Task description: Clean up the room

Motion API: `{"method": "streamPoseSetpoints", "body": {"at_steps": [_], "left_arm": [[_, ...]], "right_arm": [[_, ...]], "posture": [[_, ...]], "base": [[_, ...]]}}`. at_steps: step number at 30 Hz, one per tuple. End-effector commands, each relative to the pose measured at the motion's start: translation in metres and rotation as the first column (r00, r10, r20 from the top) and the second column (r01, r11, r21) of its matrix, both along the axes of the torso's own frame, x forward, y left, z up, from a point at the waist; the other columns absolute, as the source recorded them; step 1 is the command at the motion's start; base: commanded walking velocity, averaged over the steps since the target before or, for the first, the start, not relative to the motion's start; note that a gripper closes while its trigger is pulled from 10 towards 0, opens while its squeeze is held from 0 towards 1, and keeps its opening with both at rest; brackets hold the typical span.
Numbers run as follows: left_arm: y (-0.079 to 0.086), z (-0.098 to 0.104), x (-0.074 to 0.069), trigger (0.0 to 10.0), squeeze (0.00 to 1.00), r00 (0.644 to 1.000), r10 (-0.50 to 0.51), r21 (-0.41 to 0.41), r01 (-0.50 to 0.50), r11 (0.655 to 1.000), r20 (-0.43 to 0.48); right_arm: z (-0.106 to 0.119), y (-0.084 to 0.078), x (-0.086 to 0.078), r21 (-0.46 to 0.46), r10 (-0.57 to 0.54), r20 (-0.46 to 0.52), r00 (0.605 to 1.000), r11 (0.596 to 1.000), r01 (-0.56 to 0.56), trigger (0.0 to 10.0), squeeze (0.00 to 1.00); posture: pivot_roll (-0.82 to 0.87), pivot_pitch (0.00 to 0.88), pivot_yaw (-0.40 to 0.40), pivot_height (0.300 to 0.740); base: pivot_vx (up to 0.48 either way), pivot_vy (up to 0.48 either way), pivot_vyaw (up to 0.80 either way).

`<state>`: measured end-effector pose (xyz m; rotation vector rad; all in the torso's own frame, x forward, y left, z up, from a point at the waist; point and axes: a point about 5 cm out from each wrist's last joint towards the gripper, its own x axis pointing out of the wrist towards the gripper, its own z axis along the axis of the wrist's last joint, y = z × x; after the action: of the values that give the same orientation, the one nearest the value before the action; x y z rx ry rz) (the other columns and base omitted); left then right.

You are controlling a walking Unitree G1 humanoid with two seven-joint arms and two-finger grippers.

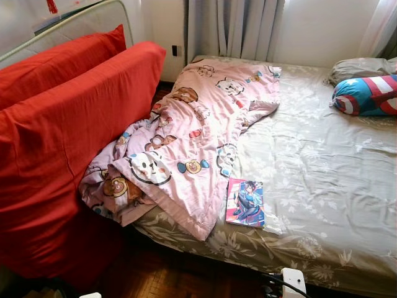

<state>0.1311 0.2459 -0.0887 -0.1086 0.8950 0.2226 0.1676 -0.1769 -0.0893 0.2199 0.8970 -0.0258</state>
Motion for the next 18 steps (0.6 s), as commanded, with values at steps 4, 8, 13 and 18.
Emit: {"method": "streamPoseSetpoints", "body": {"at_steps": [4, 8, 13, 18], "left_arm": [[-0.0102, -0.0042, -0.0026, 10.0, 0.00, 1.000, 0.000, -0.014, 0.000, 1.000, -0.024], [-0.0114, -0.0035, -0.0002, 10.0, 0.00, 1.000, 0.000, -0.017, 0.000, 1.000, -0.013], [-0.0110, -0.0023, 0.0026, 10.0, 0.00, 1.000, -0.001, -0.013, 0.001, 1.000, -0.002], [-0.0108, -0.0017, 0.0039, 10.0, 0.00, 1.000, 0.000, -0.011, 0.000, 1.000, 0.004]], "right_arm": [[-0.0021, -0.0027, -0.0047, -0.006, 0.001, -0.024, 1.000, 1.000, -0.001, 10.0, 0.00], [-0.0019, -0.0034, -0.0041, -0.008, -0.001, -0.024, 1.000, 1.000, 0.001, 10.0, 0.00], [-0.0017, -0.0045, -0.0040, -0.008, -0.023, -0.023, 0.999, 1.000, 0.023, 10.0, 0.00], [-0.0017, -0.0046, -0.0035, -0.007, -0.027, -0.025, 0.999, 1.000, 0.027, 10.0, 0.00]], "posture": [[0.05, 0.077, -0.047, 0.740], [0.05, 0.077, -0.048, 0.740], [0.05, 0.074, -0.051, 0.740], [0.05, 0.078, -0.051, 0.740]], "base": [[0.060, 0.000, 0.00], [0.251, 0.000, 0.00], [0.262, 0.000, 0.00], [0.289, 0.000, 0.00]]}}
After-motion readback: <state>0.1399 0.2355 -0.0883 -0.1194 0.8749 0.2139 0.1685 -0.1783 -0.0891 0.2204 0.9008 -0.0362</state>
